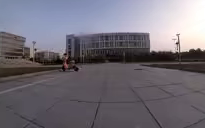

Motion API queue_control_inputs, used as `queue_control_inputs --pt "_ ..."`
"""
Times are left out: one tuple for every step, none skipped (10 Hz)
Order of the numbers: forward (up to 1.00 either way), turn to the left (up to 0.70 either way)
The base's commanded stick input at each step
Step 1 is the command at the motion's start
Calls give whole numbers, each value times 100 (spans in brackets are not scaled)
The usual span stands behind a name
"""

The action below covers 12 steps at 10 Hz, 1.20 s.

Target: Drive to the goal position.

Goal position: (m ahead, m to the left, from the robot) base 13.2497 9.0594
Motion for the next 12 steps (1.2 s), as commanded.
queue_control_inputs --pt "70 0" --pt "70 0" --pt "69 0" --pt "70 0" --pt "70 0" --pt "70 0" --pt "70 0" --pt "70 0" --pt "70 0" --pt "70 0" --pt "70 0" --pt "70 0"
